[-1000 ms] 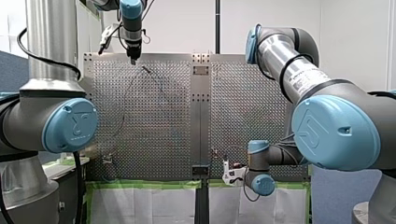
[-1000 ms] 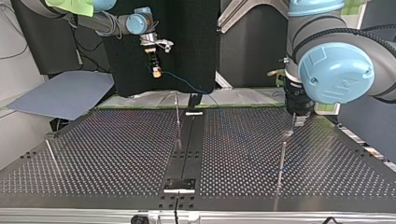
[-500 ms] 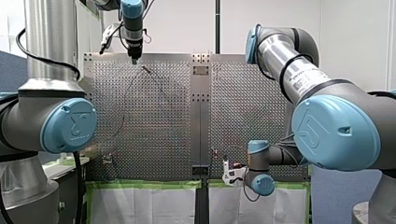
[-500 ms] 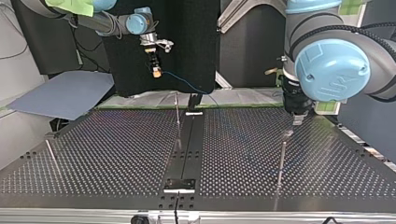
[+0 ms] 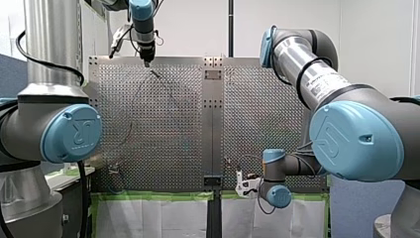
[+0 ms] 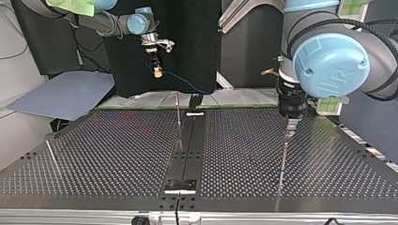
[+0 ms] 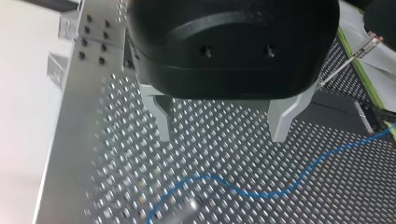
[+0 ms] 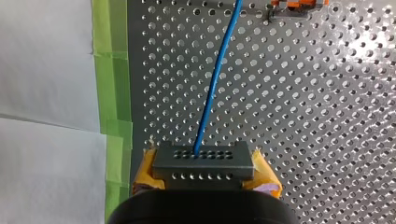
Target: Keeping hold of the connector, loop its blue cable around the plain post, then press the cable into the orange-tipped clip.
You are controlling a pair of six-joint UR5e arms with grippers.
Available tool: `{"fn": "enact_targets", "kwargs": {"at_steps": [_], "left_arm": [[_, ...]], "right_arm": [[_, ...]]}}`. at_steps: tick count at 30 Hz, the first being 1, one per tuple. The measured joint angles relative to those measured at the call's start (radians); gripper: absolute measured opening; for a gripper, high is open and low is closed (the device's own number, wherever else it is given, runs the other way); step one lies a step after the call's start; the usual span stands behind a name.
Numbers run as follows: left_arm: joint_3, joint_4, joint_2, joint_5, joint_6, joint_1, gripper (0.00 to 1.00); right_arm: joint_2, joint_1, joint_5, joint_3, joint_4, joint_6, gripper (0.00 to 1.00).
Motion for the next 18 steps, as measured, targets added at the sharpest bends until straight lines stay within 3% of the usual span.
{"fn": "enact_targets", "kwargs": {"at_steps": [13,18], "left_arm": [[-0.001,0.126,-0.026,0.12,0.018,-0.052,1.0],[0.0,0.172,-0.069,0.109,0.035,-0.063,1.0]], "right_arm": [[0.0,0.008,0.0,0.0,0.006,-0.001,0.0],[0.0,0.011,0.0,0.0,0.006,0.0,0.0]]}}
